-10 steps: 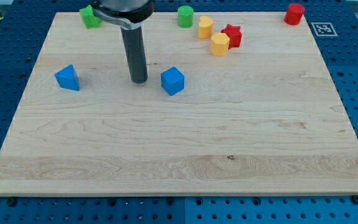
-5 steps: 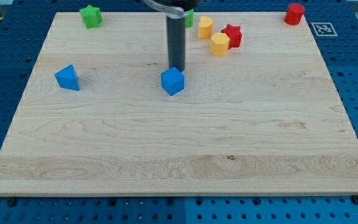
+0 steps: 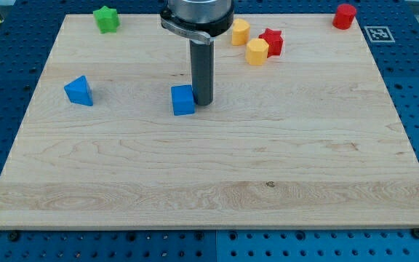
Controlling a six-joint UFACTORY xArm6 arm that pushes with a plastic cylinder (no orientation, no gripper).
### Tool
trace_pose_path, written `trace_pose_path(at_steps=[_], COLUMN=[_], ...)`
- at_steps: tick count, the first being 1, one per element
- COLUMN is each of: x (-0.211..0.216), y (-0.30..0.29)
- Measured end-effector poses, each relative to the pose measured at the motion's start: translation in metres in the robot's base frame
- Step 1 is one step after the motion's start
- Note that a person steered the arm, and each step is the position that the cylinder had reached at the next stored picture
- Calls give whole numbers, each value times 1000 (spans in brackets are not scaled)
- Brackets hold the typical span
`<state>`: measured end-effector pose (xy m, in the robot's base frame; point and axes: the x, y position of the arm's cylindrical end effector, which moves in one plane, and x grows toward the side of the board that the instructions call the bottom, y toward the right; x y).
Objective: Push blue cube towards bottom left
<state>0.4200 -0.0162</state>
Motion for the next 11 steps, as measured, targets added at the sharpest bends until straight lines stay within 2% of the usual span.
trace_pose_path(at_steps=[8, 11], x=[0, 41], y=[-139, -136])
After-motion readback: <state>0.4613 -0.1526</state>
